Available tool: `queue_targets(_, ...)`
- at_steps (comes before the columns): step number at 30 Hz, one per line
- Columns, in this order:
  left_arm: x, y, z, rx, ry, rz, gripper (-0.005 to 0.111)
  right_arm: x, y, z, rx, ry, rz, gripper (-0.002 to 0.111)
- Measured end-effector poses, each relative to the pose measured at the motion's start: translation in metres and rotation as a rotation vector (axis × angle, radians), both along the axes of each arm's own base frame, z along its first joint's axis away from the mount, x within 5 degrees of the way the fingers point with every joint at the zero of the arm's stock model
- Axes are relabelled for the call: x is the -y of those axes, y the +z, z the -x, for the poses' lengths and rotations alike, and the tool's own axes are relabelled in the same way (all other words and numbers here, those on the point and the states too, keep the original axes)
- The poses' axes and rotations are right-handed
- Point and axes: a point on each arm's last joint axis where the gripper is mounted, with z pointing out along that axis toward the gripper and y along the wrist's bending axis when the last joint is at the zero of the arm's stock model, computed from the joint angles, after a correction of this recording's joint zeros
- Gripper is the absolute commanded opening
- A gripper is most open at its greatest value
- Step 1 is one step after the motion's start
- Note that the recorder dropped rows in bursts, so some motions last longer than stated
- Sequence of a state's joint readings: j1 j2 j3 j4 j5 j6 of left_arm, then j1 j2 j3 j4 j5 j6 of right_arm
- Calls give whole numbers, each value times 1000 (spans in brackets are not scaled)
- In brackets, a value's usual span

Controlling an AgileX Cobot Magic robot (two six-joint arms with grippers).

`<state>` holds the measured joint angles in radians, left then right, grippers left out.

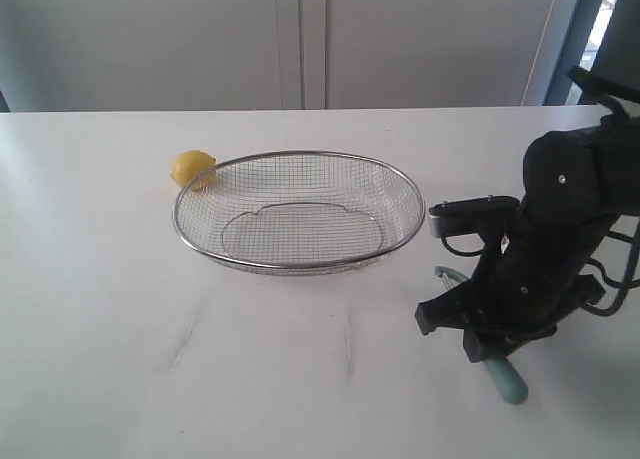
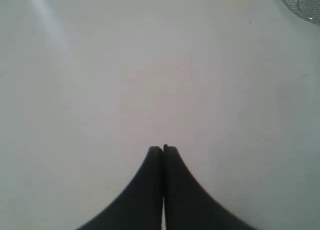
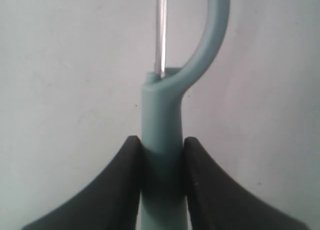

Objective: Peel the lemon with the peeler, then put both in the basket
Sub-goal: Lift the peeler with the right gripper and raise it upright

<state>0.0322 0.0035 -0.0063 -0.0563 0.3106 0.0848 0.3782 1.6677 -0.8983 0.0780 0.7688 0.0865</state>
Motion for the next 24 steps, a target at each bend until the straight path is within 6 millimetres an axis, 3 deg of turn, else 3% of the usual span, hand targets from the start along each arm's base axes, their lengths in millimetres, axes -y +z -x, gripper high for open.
queue_targets(8, 0, 0, 0, 0, 0, 0, 0, 4, 39, 10, 116, 1, -47, 0)
queue_targets(24, 0, 0, 0, 0, 0, 0, 0, 9, 74, 22, 242, 1, -96, 0)
